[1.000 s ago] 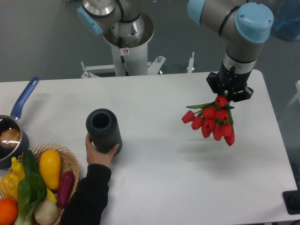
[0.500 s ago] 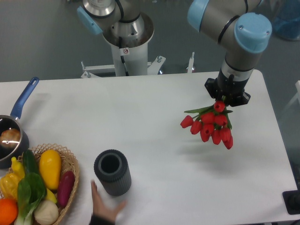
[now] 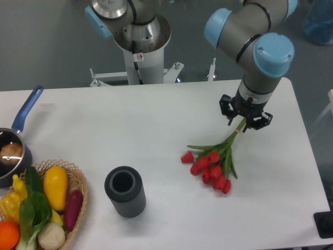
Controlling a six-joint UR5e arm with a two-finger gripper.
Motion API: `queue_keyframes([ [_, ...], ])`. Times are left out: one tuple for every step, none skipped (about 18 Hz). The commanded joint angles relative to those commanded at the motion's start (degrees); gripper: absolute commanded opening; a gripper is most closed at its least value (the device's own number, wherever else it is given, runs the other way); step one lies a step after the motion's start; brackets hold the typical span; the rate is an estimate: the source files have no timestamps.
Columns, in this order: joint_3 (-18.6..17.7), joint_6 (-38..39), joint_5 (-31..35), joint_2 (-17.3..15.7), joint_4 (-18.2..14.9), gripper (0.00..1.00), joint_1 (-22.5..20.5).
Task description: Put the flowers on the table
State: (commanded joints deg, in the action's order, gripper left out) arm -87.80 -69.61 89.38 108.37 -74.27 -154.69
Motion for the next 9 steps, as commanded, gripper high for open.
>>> queue_keyframes([
  [0.0,-0.3,-0.1,0.0,1.6,1.00,-0.1],
  [-0.1,-0.3,-0.2,0.0,3.9,1.00,-0.3],
  [-0.6,0.4,0.0,0.1,5.3,1.00,-0.4],
  [-1.5,0.0,-0.1,0.0,6.3,1.00,-0.4],
  [-2.6,-0.3,-0.2,-0.3,6.9,1.00,-0.7],
  [-3.4,-0.3,-0.2,-0.4,7.5,1.00,-0.7],
  [-3.7,-0.3,-0.2,-0.3,8.2,1.00,-0.7],
  [-3.7,-0.4,-0.2,-0.3,8.7,1.00,-0.7],
  [-3.7,-0.3,-0.2,-0.3,9.0,1.00,-0.8],
])
